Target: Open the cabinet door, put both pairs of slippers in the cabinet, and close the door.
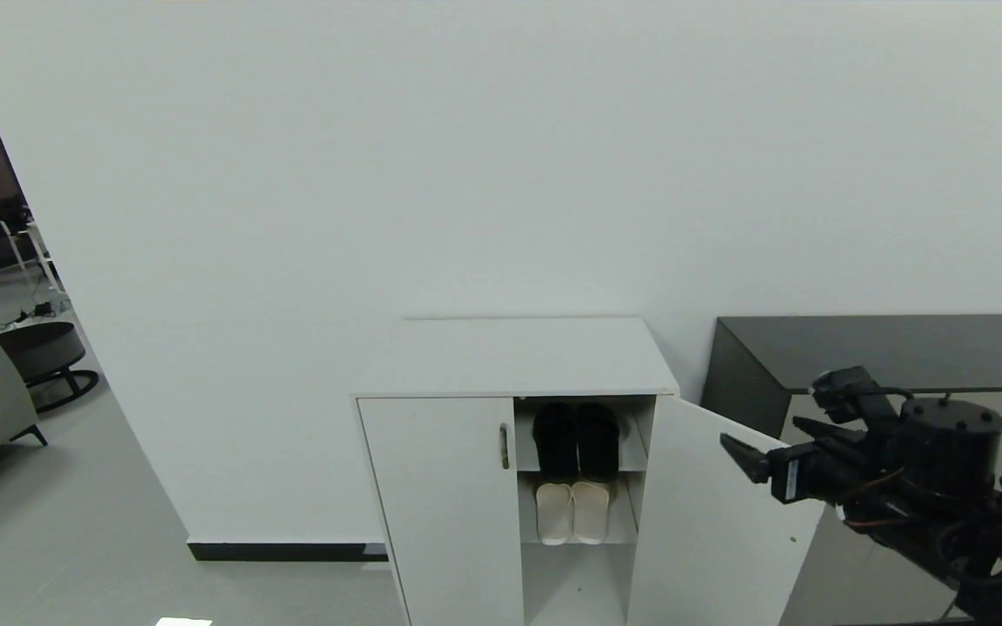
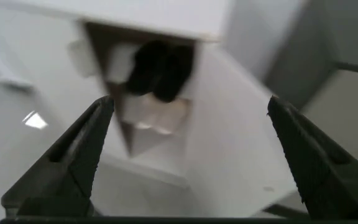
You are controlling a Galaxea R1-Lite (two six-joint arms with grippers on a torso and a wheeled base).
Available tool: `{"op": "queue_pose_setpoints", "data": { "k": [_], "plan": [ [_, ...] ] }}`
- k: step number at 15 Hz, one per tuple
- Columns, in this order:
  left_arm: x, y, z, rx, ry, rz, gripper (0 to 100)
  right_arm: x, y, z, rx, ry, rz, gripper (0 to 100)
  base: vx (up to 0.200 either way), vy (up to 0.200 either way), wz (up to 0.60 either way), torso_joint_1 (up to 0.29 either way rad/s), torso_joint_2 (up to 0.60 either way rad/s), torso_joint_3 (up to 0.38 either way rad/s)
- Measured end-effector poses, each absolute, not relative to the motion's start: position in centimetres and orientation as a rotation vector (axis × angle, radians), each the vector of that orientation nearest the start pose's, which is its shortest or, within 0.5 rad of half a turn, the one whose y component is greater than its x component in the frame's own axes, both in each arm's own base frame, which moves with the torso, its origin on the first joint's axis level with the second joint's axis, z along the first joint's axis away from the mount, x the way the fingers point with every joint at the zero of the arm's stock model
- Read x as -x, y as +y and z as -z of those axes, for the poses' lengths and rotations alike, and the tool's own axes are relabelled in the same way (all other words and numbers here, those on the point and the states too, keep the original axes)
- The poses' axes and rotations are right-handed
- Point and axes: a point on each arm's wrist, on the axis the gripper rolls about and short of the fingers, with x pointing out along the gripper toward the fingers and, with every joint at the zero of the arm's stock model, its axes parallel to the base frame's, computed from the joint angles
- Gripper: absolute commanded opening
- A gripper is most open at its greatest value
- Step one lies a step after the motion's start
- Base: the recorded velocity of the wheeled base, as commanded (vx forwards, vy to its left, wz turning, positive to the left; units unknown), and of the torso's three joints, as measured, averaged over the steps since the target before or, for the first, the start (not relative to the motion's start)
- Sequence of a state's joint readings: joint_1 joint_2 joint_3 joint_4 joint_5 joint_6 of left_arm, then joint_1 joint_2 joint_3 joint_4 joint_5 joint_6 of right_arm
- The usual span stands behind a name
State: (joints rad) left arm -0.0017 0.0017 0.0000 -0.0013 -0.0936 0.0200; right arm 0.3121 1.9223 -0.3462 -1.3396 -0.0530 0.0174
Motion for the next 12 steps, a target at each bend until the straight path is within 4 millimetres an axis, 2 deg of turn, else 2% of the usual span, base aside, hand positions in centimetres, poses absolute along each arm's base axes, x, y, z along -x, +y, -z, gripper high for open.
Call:
{"op": "queue_pose_setpoints", "data": {
  "k": [3,5,6,10,12],
  "plan": [
    [2.3,-0.2,-7.6,-0.02,-0.001,0.095,0,-29.3,3.8,-8.2,0.01,0.285,-0.091,100,0.0,0.0,0.0,0.0,0.0,0.0],
    [2.3,-0.2,-7.6,-0.02,-0.001,0.095,0,-30.2,2.0,-8.3,-0.002,0.303,-0.057,100,0.0,0.0,0.0,0.0,0.0,0.0],
    [2.3,-0.2,-7.6,-0.02,-0.001,0.095,0,-30.5,1.6,-8.3,-0.006,0.315,-0.044,0,0.0,0.0,0.0,0.0,0.0,0.0],
    [2.3,-0.2,-7.6,-0.02,-0.001,0.095,0,-31.4,0.6,-8.3,-0.019,0.328,-0.011,0,0.0,0.0,0.0,0.0,0.0,0.0],
    [2.3,-0.2,-7.6,-0.02,-0.001,0.095,0,-32.3,-0.8,-7.7,-0.028,0.336,0.025,0,0.0,0.0,0.0,0.0,0.0,0.0]
  ]
}}
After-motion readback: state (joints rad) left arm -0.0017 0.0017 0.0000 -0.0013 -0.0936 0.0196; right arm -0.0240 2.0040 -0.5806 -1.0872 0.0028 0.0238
